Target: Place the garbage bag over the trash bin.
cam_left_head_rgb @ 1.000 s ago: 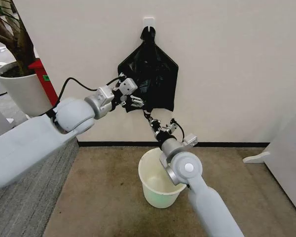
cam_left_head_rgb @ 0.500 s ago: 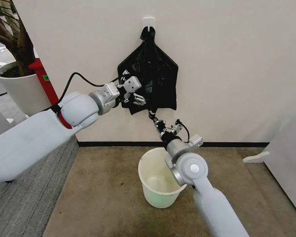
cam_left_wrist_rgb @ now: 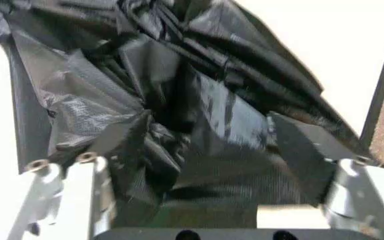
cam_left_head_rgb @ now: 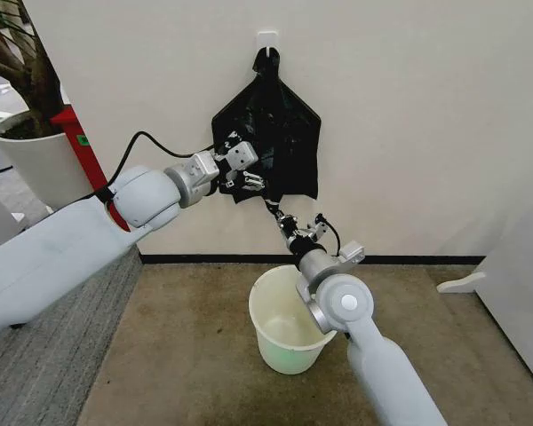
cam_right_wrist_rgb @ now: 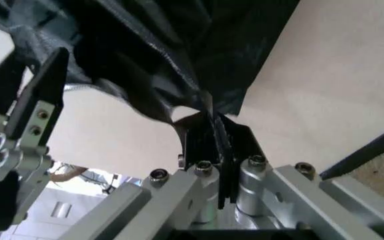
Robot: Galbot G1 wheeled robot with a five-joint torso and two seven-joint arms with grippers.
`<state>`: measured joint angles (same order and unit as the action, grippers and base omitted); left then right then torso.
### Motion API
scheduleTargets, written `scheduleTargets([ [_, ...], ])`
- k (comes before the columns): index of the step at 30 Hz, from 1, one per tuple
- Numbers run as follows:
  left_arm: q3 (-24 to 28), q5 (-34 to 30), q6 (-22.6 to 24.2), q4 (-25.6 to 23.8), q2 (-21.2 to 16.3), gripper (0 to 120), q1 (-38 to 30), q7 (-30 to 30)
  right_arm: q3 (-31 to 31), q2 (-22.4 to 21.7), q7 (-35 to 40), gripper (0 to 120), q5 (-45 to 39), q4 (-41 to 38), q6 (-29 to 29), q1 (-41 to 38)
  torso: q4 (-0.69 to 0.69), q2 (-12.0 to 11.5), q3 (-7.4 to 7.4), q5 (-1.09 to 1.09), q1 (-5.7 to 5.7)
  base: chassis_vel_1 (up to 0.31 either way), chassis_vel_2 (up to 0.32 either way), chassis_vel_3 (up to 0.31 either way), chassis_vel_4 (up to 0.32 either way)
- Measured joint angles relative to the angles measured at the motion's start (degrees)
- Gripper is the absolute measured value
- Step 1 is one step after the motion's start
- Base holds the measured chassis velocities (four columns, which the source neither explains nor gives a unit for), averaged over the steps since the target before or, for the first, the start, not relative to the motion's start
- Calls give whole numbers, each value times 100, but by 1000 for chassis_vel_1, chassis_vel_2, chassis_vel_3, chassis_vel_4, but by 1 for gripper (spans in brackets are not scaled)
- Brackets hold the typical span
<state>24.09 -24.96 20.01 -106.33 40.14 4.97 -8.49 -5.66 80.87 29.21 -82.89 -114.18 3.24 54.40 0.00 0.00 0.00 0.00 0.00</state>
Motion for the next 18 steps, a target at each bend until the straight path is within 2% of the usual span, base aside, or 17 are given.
scheduleTargets([
  [2,-65,6,51,2,-34,58,66,76,-21,-15,0,0,7,-8,0,44,0,0,0,0,0,0,0,0,0],
  [3,-65,6,51,2,-34,58,66,76,-21,-15,0,0,7,-8,0,44,0,0,0,0,0,0,0,0,0],
  [4,-136,6,73,1,-68,48,140,134,-47,-44,-2,0,9,-35,0,94,0,0,0,0,0,0,0,0,0],
  [6,-169,7,77,1,-79,47,167,143,-55,-54,-2,0,9,-43,0,106,0,0,0,0,0,0,0,0,0],
  [9,-303,9,89,-3,-146,32,311,162,-85,-117,-5,0,9,-100,0,173,0,0,0,-1,0,0,0,0,0],
  [12,-366,5,89,-38,-199,26,383,194,-90,-143,-6,0,9,-127,0,205,0,0,0,0,0,0,0,0,0],
  [16,-558,-196,105,-134,-280,6,565,515,-91,-158,-6,0,25,-175,0,264,0,0,0,-1,0,0,0,0,0],
  [18,-576,-233,106,-143,-284,4,582,559,-91,-158,-7,0,33,-177,0,269,0,0,0,0,0,0,0,0,0],
])
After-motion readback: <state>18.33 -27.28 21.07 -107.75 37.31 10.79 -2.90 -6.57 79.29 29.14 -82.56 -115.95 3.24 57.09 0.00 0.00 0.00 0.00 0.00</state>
